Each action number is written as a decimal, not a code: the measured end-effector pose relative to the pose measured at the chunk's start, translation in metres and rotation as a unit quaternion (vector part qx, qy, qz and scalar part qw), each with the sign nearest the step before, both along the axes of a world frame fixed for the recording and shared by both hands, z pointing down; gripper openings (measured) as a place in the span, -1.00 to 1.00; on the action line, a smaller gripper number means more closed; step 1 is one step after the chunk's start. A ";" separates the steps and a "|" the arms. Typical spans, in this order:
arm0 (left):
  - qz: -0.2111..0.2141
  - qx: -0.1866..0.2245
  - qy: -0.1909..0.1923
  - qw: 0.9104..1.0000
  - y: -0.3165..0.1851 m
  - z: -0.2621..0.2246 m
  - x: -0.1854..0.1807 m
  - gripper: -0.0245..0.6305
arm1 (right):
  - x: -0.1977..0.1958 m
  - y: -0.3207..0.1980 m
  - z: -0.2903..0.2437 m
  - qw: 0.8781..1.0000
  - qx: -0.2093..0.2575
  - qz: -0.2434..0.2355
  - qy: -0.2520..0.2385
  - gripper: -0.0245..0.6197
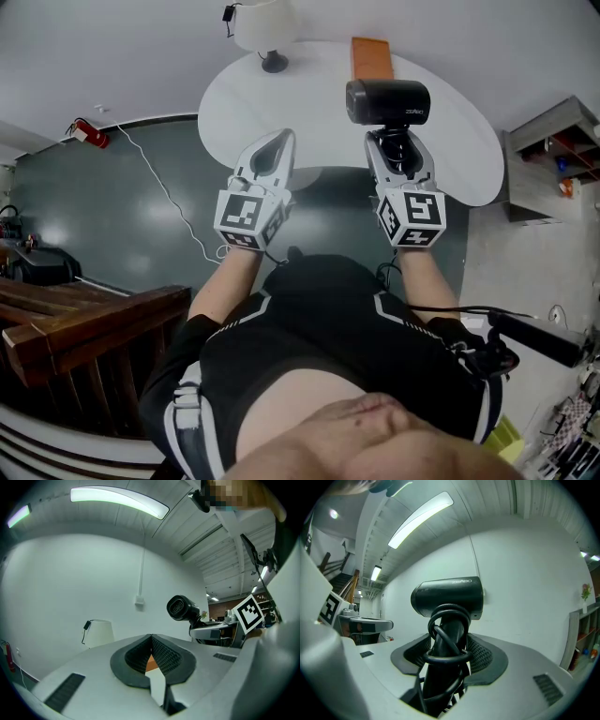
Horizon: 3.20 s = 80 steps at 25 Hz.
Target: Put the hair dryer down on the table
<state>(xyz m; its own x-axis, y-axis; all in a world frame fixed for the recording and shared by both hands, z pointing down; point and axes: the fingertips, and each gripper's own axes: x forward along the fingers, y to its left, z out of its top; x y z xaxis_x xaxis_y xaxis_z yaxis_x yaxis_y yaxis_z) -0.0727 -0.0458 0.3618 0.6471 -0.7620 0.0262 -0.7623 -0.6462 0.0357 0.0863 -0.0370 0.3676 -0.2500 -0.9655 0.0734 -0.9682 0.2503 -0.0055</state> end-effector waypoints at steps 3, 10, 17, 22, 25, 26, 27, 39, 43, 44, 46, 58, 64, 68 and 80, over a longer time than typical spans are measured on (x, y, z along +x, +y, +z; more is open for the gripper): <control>0.004 -0.001 0.001 1.000 -0.010 0.003 -0.016 -0.83 | -0.015 -0.007 0.001 1.000 -0.002 0.007 0.001 -0.15; 0.011 -0.011 -0.001 1.000 -0.030 0.016 -0.051 -0.83 | -0.048 -0.024 0.013 0.999 -0.021 0.024 -0.007 -0.15; 0.005 -0.018 0.004 1.000 -0.050 0.022 -0.065 -0.83 | -0.061 -0.050 0.023 0.999 -0.040 0.026 -0.007 -0.15; -0.008 -0.029 -0.005 1.000 -0.069 0.035 -0.062 -0.83 | -0.066 -0.080 0.040 0.998 -0.057 0.008 -0.013 -0.15; -0.018 -0.033 -0.012 0.999 -0.086 0.041 -0.063 -0.83 | -0.068 -0.102 0.054 0.997 -0.071 -0.002 -0.019 -0.15; -0.018 -0.037 -0.012 0.999 -0.091 0.044 -0.062 -0.83 | -0.068 -0.108 0.059 0.997 -0.078 -0.003 -0.020 -0.15; -0.017 -0.042 -0.013 0.999 -0.095 0.046 -0.061 -0.83 | -0.067 -0.115 0.064 0.996 -0.085 -0.002 -0.022 -0.15; -0.057 -0.073 -0.021 0.996 -0.155 0.081 -0.057 -0.83 | -0.057 -0.190 0.114 0.989 -0.145 -0.014 -0.024 -0.15; -0.060 -0.082 -0.027 0.994 -0.169 0.092 -0.052 -0.83 | -0.055 -0.210 0.130 0.986 -0.162 -0.020 -0.025 -0.15; -0.061 -0.085 -0.031 0.994 -0.172 0.095 -0.051 -0.83 | -0.056 -0.214 0.135 0.986 -0.166 -0.022 -0.025 -0.15; -0.063 -0.095 -0.038 0.993 -0.178 0.104 -0.049 -0.83 | -0.057 -0.222 0.144 0.984 -0.176 -0.025 -0.028 -0.15; -0.063 -0.133 -0.060 0.987 -0.205 0.150 -0.028 -0.83 | -0.058 -0.262 0.205 0.970 -0.239 -0.035 -0.022 -0.15; -0.086 -0.165 -0.050 0.981 -0.220 0.174 -0.030 -0.83 | -0.060 -0.280 0.233 0.964 -0.263 -0.040 -0.002 -0.15; -0.092 -0.172 -0.052 0.980 -0.228 0.180 -0.031 -0.83 | -0.063 -0.290 0.247 0.960 -0.276 -0.043 0.005 -0.15; -0.105 -0.205 -0.065 0.971 -0.260 0.211 -0.033 -0.83 | -0.059 -0.316 0.298 0.942 -0.335 -0.031 -0.009 -0.15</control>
<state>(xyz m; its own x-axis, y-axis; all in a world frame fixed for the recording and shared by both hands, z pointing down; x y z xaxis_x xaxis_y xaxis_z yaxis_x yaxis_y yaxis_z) -0.1053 -0.3063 0.5727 0.4498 -0.7849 0.4261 -0.8909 -0.4280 0.1520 0.0274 -0.3528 0.6656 -0.3110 -0.6872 0.6565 -0.9501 0.2411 -0.1977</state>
